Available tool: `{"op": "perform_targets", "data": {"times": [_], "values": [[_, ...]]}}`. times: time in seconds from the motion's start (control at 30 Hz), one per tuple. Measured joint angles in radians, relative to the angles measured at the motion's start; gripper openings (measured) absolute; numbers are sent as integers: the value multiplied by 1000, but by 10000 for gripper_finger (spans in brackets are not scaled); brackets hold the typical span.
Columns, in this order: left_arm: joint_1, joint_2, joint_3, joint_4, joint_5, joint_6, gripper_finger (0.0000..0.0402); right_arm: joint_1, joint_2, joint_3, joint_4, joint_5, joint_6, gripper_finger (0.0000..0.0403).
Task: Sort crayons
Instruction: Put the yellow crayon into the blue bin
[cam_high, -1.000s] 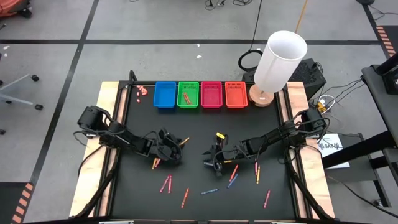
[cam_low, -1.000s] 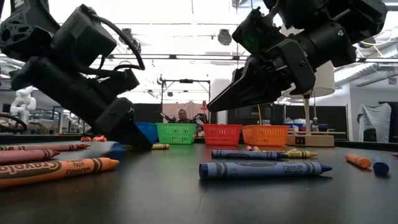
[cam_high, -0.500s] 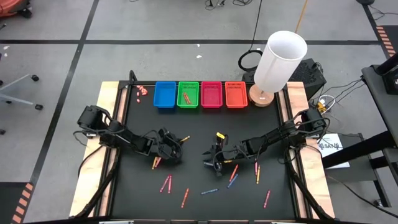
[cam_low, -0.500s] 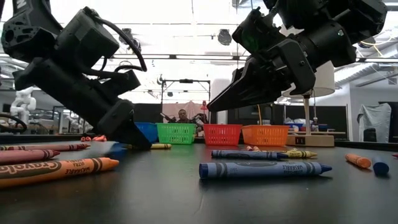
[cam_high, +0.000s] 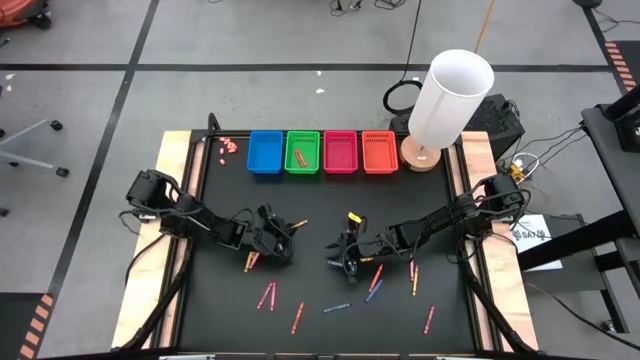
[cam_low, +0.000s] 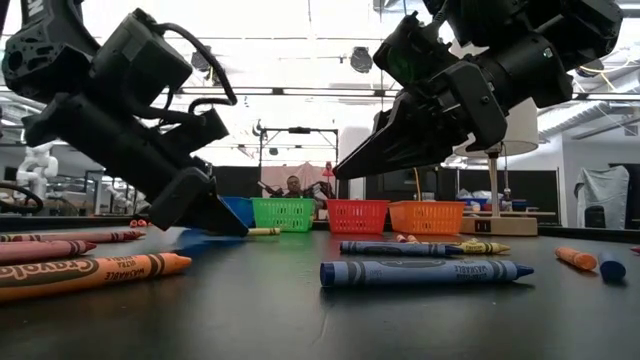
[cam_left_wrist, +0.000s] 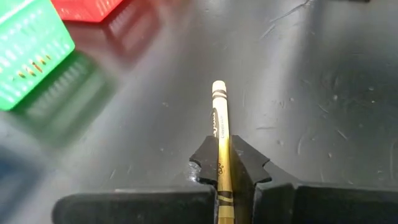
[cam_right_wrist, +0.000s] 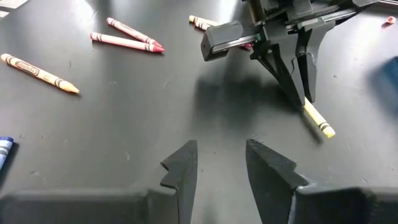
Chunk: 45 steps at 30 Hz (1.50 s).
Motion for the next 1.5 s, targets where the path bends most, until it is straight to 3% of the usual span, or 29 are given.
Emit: {"op": "perform_targets", "data": {"times": [0.33, 0.67, 0.9, 1.1, 1.5], "values": [[-1, 0, 51, 9, -23, 225, 12, 0, 0, 0, 0, 0, 0, 123], [-2, -1, 150, 12, -28, 699, 12, 0, 0, 0, -15, 0, 0, 123], [-13, -1, 190, 11, -28, 963, 12, 6, 0, 0, -130, -7, 8, 123], [-15, -2, 216, 12, -29, 1037, 12, 29, 0, 0, -237, -6, 0, 123], [-15, -3, 222, 12, -29, 1037, 12, 43, -99, 0, -308, 0, 5, 123]]}}
